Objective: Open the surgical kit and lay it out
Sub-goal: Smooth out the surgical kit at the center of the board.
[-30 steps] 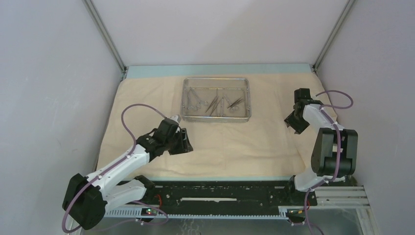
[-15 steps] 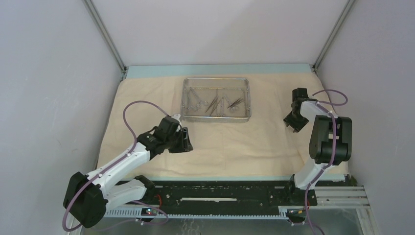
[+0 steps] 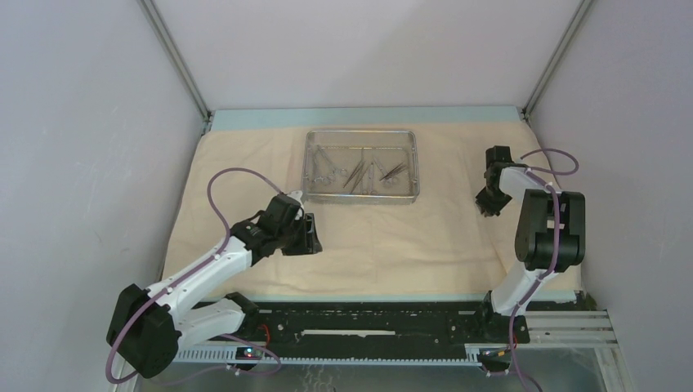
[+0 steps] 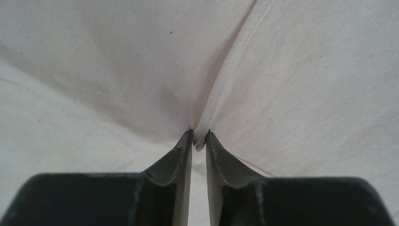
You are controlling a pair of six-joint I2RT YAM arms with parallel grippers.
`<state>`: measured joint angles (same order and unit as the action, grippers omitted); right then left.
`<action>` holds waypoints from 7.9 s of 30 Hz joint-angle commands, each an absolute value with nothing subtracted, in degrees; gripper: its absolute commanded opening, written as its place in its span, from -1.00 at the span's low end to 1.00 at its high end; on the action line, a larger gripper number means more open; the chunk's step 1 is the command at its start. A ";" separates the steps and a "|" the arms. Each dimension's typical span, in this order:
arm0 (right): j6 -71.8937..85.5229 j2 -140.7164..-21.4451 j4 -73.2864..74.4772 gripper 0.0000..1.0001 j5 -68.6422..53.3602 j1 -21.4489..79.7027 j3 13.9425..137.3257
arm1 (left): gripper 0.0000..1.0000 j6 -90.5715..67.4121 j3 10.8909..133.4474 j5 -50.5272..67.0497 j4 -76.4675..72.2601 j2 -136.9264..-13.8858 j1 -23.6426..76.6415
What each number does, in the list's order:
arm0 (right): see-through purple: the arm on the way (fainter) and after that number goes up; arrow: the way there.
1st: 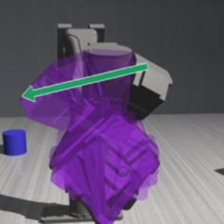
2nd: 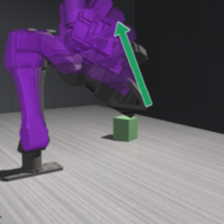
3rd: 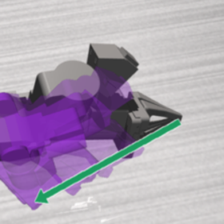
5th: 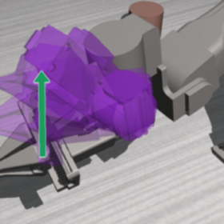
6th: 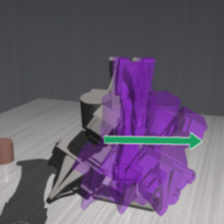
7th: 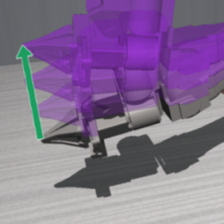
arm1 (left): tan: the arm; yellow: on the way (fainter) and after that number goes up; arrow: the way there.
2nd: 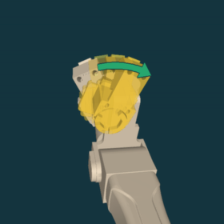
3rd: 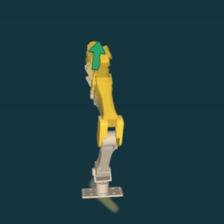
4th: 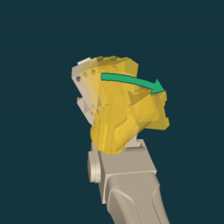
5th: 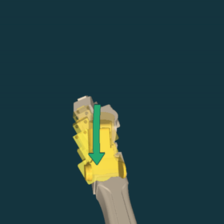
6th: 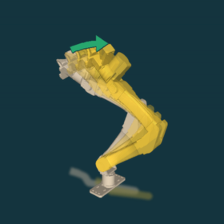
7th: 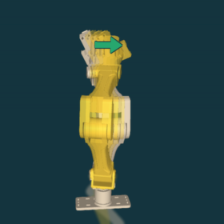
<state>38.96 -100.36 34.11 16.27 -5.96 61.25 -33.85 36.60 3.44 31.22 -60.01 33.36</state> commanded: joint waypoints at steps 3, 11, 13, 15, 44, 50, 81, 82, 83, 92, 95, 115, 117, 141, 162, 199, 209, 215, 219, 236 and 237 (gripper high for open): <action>39.50 -98.59 36.44 -0.66 20.77 -6.65 62.31 | 0.08 -32.38 40.05 4.12 30.59 -60.08 33.51; 39.66 -94.67 40.99 -0.80 23.46 -8.02 62.29 | 0.09 -32.43 40.44 4.28 30.59 -60.48 33.52; 40.19 -93.28 42.83 -0.88 24.80 -8.80 62.31 | 0.08 -32.43 40.80 4.48 30.59 -60.51 33.51; 40.61 -92.27 45.16 -1.00 26.15 -10.08 62.31 | 0.08 -32.48 41.07 4.54 30.77 -60.47 33.53; 71.02 -93.62 91.50 -1.00 58.74 -32.06 72.10 | 0.09 -31.48 44.31 6.26 32.88 -57.29 33.50; 70.93 -96.14 91.59 -1.00 58.86 -33.35 75.93 | 0.08 -31.95 44.58 6.60 32.78 -57.07 33.53; 38.36 -82.95 52.45 0.99 23.23 -23.11 64.03 | 0.09 -32.54 45.78 7.12 32.08 -57.36 33.55; 37.68 -81.75 49.76 0.99 20.95 -23.75 61.72 | 0.09 -32.52 45.85 7.13 32.16 -57.13 33.45; 37.31 -80.61 47.63 0.99 19.43 -24.15 59.52 | 0.10 -32.56 45.92 7.08 32.22 -56.99 33.56; 36.82 -79.39 38.00 -1.00 19.20 -33.69 48.35 | 0.10 -32.87 46.33 7.65 32.26 -56.41 33.51; 36.50 -79.66 36.39 -1.00 22.12 -35.24 47.22 | 0.10 -33.08 46.32 8.05 32.02 -55.89 33.57; 38.10 -94.57 40.77 -1.00 35.57 -53.87 53.53 | 0.11 -34.21 48.53 9.61 30.76 -50.27 33.48; 38.24 -95.89 41.26 -1.00 35.53 -55.04 54.84 | 0.11 -34.07 48.67 10.12 30.76 -50.31 33.49; 37.54 -96.59 47.02 -1.00 54.90 -35.33 63.26 | 0.13 -34.56 49.10 12.83 28.06 -49.19 33.47; 30.46 -119.38 53.51 -1.00 57.57 -36.44 74.44 | 0.14 -34.28 50.58 14.30 26.46 -50.22 33.48; 47.12 -74.74 41.14 -0.24 32.85 -40.41 46.09 | 0.15 -35.36 52.17 14.17 30.59 -49.48 33.46; 48.68 -80.92 32.06 -0.77 27.30 -53.80 44.54 | 0.15 -35.07 54.11 14.06 33.70 -50.20 33.44; 48.68 -92.19 37.38 -0.97 27.00 -57.36 54.17 | 0.15 -34.94 55.48 14.82 34.04 -50.90 33.46; 48.66 -95.81 38.25 -1.00 28.07 -59.69 55.90 | 0.15 -34.47 56.64 15.07 34.63 -50.91 33.49; 43.18 -91.31 37.97 -1.00 36.47 -51.08 55.45 | 0.15 -33.40 59.64 16.39 35.68 -50.16 33.49; 42.89 -91.30 38.24 -1.00 36.98 -50.92 55.46 | 0.15 -33.42 59.73 16.23 35.79 -49.78 33.49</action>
